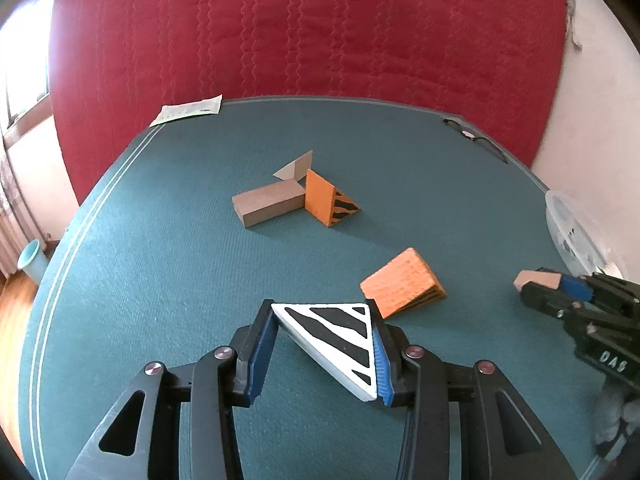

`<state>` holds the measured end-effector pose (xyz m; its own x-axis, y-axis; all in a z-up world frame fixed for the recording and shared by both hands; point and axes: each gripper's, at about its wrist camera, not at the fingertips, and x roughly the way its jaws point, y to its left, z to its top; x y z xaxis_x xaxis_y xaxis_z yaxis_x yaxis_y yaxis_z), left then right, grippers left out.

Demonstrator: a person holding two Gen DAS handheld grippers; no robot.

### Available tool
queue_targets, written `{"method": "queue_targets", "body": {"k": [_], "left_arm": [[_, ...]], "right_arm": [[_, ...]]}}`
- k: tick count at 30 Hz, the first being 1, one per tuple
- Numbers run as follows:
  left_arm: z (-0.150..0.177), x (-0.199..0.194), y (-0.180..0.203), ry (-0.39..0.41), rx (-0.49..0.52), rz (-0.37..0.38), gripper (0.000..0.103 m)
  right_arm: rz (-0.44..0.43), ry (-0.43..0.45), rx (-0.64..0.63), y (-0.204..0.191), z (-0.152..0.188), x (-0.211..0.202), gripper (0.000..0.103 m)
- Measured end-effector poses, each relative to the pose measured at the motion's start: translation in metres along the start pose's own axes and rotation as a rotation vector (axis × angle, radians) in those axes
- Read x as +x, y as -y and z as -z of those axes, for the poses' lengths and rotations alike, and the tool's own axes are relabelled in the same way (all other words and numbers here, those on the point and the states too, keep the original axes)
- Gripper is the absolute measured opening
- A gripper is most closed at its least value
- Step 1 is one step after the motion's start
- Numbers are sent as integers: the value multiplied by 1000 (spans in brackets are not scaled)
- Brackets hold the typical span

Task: Organize rigid objects
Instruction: 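Carry the pale block into the clear bowl and open the right gripper while the left carries the striped wedge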

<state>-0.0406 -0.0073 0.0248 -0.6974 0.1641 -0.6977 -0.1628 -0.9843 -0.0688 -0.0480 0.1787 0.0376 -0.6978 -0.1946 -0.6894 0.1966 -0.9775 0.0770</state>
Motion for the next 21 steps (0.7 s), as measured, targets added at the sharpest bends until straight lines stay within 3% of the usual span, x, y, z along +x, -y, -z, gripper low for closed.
{"method": "queue_targets", "body": {"k": [11, 21], "left_arm": [[3, -10, 25, 4, 42, 4, 45], [-2, -16, 52, 18, 74, 30, 45]], "right_arm": [[38, 50, 74, 31, 11, -31, 32], [139, 111, 163, 81, 13, -66, 32]]}}
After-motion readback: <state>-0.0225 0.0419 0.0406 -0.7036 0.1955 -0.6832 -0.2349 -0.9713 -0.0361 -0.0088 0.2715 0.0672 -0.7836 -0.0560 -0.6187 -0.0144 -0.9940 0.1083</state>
